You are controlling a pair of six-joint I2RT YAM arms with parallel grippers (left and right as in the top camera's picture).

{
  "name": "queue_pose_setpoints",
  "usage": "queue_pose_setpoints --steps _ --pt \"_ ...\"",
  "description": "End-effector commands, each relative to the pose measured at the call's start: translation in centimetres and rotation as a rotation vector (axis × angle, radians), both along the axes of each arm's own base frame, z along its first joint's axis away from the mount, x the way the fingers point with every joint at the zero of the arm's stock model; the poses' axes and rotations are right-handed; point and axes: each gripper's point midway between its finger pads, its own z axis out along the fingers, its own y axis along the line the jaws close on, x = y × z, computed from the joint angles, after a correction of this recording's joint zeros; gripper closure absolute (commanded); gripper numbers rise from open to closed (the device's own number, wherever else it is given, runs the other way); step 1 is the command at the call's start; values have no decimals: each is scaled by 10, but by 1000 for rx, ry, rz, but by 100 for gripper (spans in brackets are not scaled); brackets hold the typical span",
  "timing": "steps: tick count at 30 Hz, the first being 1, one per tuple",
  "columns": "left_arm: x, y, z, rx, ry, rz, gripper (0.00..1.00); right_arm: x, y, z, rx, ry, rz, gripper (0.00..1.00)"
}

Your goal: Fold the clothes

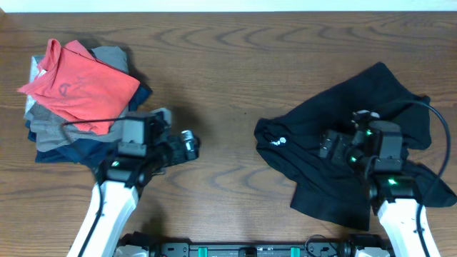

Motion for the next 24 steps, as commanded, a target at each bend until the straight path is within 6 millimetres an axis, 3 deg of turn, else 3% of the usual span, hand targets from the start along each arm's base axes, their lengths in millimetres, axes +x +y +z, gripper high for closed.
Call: queue_pose_setpoints --steps 1,6,14,21,22,24 --pt "1 -34 -4 -76 43 -65 2 -10 -31 -2 -83 34 -120 1" --pt "0 -89 -24 -88 44 -211 2 -33 -57 -16 -141 143 -239 1" --pt "-6 -172 -57 -146 3 -373 2 -39 -59 -19 -142 170 -250 1" --pt "2 -211 -90 -153 -64 -372 2 -45 -59 -23 -142 199 -247 1" --pt "4 -216 -91 -166 -81 -382 5 -46 -59 -24 -142 204 -247 1" --pt "6 -224 -91 -185 -110 -393 29 -48 -58 -24 -143 211 -246 1"
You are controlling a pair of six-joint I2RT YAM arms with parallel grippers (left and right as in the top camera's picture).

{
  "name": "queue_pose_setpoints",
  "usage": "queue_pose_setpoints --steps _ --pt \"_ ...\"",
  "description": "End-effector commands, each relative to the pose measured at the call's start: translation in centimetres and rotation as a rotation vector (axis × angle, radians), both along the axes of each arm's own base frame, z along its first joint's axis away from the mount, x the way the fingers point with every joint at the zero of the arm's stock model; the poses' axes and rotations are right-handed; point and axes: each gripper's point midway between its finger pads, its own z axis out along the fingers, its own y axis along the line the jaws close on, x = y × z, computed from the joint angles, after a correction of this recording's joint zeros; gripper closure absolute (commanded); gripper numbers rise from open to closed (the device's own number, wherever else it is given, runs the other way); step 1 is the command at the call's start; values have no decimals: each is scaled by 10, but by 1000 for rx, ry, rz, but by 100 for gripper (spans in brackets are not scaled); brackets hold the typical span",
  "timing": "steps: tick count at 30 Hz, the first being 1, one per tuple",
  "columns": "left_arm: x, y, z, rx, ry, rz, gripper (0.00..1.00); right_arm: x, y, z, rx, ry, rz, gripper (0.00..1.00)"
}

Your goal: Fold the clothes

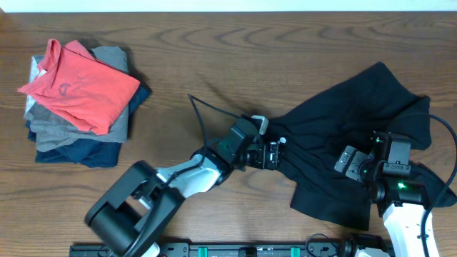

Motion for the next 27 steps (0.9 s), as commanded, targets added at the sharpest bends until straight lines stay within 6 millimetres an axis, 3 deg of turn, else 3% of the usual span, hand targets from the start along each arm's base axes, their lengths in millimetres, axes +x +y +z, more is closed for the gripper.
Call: queue_pose_setpoints --steps 1,3,7,11,15,17,19,20,22,23,25,27 --pt "4 -4 -11 8 -5 25 55 0 -5 3 -9 -6 -26 1" --pt "7 -4 -8 -2 -16 29 94 -1 -5 3 -9 -3 -26 1" --pt "22 11 0 -2 -25 73 94 -2 -5 2 -12 4 -27 1" --pt "56 55 22 6 -63 178 94 -4 -12 2 -44 12 -46 1" --pt "109 123 70 -37 -168 370 94 -5 -12 2 -46 14 -47 1" --pt "137 169 103 -66 -241 492 94 -5 -12 2 -46 14 -47 1" --pt "155 206 130 -79 -289 581 94 -5 -12 2 -46 13 -47 1" --pt "162 222 141 -86 -304 616 89 -4 -12 2 -46 12 -47 1" --pt "165 239 154 -102 -297 635 21 -4 -12 2 -46 12 -47 1" --pt "163 242 155 -114 -278 624 2 -4 -12 2 -46 12 -47 1" --pt "152 236 148 -138 -202 577 2 -5 -12 2 -46 13 -47 1" --pt "128 224 126 -144 -52 521 2 -5 -12 2 -46 14 -47 1"
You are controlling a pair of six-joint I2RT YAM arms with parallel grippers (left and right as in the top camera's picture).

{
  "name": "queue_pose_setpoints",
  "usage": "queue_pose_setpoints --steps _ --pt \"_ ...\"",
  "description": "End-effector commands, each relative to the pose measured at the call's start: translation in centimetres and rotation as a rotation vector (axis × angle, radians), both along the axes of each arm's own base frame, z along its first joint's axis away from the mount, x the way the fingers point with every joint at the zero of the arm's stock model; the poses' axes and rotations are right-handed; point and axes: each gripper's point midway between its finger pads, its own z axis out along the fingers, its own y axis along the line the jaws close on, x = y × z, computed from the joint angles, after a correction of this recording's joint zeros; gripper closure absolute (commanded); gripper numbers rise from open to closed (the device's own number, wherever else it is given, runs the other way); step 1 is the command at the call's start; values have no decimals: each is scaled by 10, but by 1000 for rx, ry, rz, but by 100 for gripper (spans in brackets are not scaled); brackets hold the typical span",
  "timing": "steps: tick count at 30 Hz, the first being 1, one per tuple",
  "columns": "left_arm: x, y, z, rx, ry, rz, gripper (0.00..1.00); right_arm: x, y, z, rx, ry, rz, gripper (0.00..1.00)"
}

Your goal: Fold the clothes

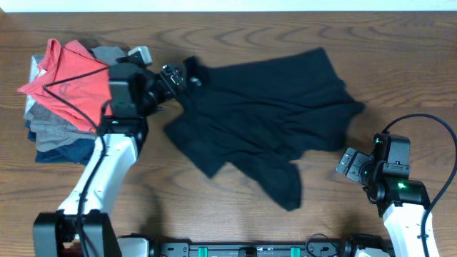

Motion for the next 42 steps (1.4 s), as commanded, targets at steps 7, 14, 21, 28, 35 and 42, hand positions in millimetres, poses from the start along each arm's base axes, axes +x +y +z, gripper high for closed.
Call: queue_pose_setpoints --steps 7,14,21,28,35,42 --pt "-148 -58 -86 -104 707 -242 2 1 -6 4 -14 -11 -28 1" --pt "-208 -85 -115 39 854 -363 2 1 -5 4 -12 -14 -26 1" --pt "-210 -82 -138 139 895 -188 2 1 -5 4 -12 -11 -26 1" --pt "-208 -80 -149 123 945 -50 2 1 -5 4 -8 -11 -25 1" --pt "-207 -72 -153 166 944 -18 2 1 -5 4 -8 -11 -24 1" --pt "-203 -63 -156 215 920 15 28 1 -5 4 -8 -11 -24 1"
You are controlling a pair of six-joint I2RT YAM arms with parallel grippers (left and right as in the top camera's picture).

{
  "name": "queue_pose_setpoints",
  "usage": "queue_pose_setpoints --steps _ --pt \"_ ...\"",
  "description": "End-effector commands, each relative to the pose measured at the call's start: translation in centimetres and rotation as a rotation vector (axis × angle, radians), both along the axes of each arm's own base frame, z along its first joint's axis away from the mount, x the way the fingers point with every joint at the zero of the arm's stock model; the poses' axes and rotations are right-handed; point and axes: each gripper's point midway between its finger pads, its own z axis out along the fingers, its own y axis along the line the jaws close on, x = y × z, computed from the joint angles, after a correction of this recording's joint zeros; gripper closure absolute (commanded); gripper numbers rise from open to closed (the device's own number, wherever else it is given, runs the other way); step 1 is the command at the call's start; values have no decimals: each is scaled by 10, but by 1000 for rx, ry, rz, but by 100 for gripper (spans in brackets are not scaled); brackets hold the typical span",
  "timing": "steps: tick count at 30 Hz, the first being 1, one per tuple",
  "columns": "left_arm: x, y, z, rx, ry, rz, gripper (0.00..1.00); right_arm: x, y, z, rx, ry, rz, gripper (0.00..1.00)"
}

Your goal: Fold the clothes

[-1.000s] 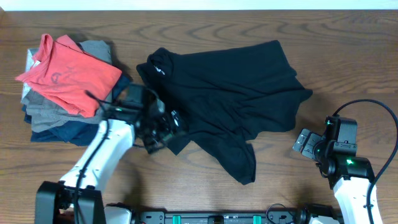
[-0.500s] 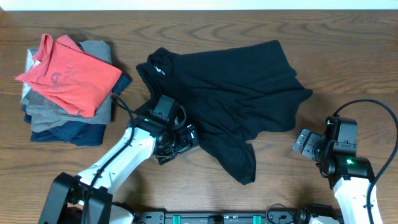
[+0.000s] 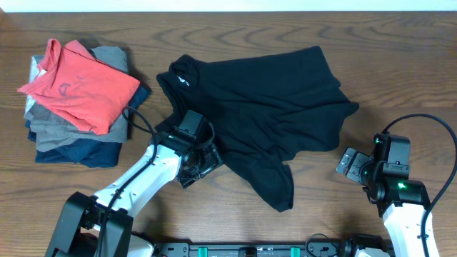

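A black shirt (image 3: 264,100) lies spread and wrinkled across the middle of the table, its collar (image 3: 180,75) at the upper left and a sleeve or corner trailing down to the front (image 3: 280,187). My left gripper (image 3: 205,158) is low at the shirt's lower left edge, touching the cloth; its dark fingers blend into the fabric, so their state is unclear. My right gripper (image 3: 348,163) sits off the shirt over bare wood to its right, fingers apart and holding nothing.
A stack of folded clothes (image 3: 68,132) stands at the far left, with a red shirt (image 3: 82,89) on top. The wooden table (image 3: 228,36) runs to the back edge. The left arm's cable (image 3: 136,118) loops beside the stack.
My left gripper has left the shirt's collar beside the folded stack and now sits at the shirt's lower left edge. The collar lies flat on the table. The right arm has not moved.
The black shirt lay bunched at the right under my right gripper, my left arm by the stack. Then the left gripper was at the shirt's collar, the right drawn back. Then the shirt lay in the middle, collar by the stack. Now the left gripper is at its lower edge.
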Motion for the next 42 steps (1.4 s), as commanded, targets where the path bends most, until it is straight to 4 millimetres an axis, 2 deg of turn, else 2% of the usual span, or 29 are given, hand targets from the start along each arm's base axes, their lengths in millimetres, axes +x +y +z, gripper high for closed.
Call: queue_pose_setpoints --steps 1,7,10,14,17,20,21,22,26,30,35,38,40,42 --pt "-3 8 -6 49 5 4 28 1 -4 4 -6 -12 -23 1" --pt "-5 9 -8 51 9 4 28 1 -4 4 -6 -12 -23 1" --pt "-9 13 -12 66 18 5 42 1 -4 4 -6 -13 -23 1" --pt "-13 18 -18 85 22 8 44 1 -4 4 -6 -13 -23 1" --pt "-15 19 -19 87 25 7 67 1 -4 4 -6 -13 -23 1" --pt "-11 19 -19 90 7 7 80 1 -4 4 -6 -13 -23 1" --pt "-9 22 -19 105 -5 6 91 1 -4 4 -6 -13 -23 1" --pt "-7 25 -20 125 -16 6 94 1 -4 4 -6 -12 -23 1" --pt "3 47 -20 221 -67 -33 94 1 -4 4 -6 -12 -23 1" --pt "18 79 -13 295 -78 14 94 1 -4 4 -7 -12 -23 1" --pt "44 125 17 308 -100 151 94 1 -4 4 -7 -13 -23 1" --pt "55 146 38 302 -125 238 94 1 -4 4 -6 -13 -23 1" --pt "58 152 50 297 -142 265 94 1 -4 4 -7 -12 -23 1" --pt "55 144 57 242 -144 262 94 1 -4 4 -6 -12 -23 1"
